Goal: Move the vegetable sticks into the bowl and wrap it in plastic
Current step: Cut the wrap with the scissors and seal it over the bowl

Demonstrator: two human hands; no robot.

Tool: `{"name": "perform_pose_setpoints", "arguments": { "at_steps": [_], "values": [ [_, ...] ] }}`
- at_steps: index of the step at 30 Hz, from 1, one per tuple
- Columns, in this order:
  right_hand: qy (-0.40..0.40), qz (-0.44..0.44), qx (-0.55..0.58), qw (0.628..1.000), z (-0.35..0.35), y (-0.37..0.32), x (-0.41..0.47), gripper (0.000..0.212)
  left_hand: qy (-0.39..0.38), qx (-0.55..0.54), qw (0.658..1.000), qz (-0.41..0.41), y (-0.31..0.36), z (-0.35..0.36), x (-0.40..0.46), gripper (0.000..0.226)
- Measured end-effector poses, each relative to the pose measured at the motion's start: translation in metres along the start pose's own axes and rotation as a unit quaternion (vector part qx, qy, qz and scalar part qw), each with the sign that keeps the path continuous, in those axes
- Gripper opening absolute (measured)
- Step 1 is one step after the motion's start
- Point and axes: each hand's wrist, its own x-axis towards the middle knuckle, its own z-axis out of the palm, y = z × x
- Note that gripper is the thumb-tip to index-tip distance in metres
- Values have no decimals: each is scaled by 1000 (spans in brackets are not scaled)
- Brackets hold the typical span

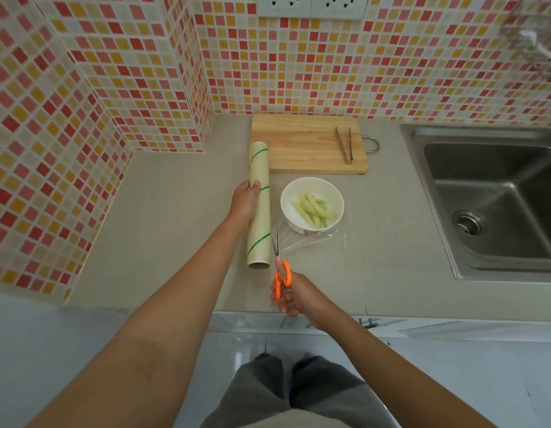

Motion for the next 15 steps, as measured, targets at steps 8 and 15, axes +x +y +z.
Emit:
{"name": "perform_pose_setpoints", "arguments": {
  "at_steps": [8, 15],
  "values": [
    [22, -19, -42, 999, 2, 0, 8, 58, -5, -14, 1000, -7, -3, 0, 0, 28],
    [51, -48, -24, 997, 7, 11, 13, 54, -15, -23, 1000, -5, -1, 2, -1, 25]
  ]
}}
